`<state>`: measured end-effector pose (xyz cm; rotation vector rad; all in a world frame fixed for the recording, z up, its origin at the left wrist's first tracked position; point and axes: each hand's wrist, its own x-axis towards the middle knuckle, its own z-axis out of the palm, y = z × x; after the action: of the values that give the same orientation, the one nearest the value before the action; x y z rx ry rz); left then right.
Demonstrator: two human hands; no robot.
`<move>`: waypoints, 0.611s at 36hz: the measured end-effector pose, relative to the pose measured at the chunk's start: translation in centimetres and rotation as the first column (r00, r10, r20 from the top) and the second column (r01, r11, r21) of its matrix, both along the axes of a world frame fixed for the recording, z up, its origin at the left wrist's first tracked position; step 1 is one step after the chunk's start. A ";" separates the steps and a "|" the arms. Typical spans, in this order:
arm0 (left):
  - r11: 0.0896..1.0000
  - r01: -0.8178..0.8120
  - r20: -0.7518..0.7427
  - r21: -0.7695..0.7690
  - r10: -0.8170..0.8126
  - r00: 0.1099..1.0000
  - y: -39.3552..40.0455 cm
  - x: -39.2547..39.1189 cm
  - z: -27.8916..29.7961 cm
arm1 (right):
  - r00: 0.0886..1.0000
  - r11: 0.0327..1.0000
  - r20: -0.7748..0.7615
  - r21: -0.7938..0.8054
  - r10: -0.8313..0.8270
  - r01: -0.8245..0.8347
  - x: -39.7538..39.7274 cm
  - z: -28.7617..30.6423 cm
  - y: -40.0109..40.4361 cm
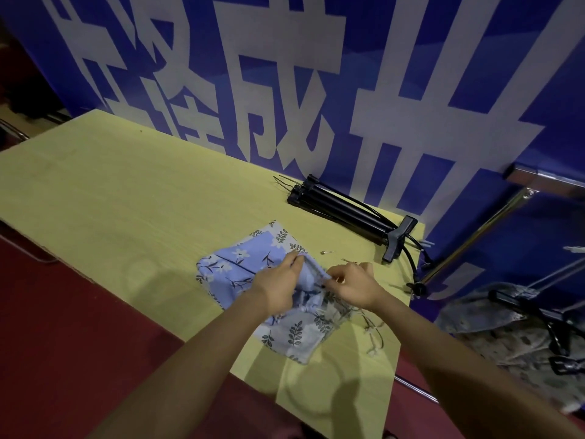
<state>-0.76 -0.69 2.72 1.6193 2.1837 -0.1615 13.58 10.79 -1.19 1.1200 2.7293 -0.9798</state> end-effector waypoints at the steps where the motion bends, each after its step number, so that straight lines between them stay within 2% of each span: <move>1: 0.999 -0.033 0.021 0.011 0.033 0.999 0.2 -0.2 -0.2 | 0.999 0.999 -0.044 -0.033 -0.031 0.030 0.1 0.1 0.1; 4: 0.990 -0.131 0.072 0.055 0.127 0.989 1.0 -0.7 -0.9 | 0.958 0.970 -0.154 -0.033 -0.243 0.240 0.3 -0.3 0.8; 8: 0.962 -0.241 0.117 0.124 0.227 0.967 2.4 -0.6 -1.5 | 0.917 0.915 -0.126 0.099 -0.379 0.392 0.3 -2.5 3.2; 16: 0.944 -0.273 0.235 0.186 0.227 0.945 5.3 -0.3 -2.5 | 0.943 0.948 0.101 0.058 -0.317 0.313 -0.2 -5.5 6.9; 22: 0.940 -0.294 0.269 0.176 0.241 0.933 6.5 -0.7 -3.1 | 0.946 0.954 0.132 0.099 -0.296 0.285 -0.8 -6.5 8.2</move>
<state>-1.46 5.77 -0.38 1.3391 2.2572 0.3472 12.79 19.00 -7.69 1.5762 2.5550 -0.7825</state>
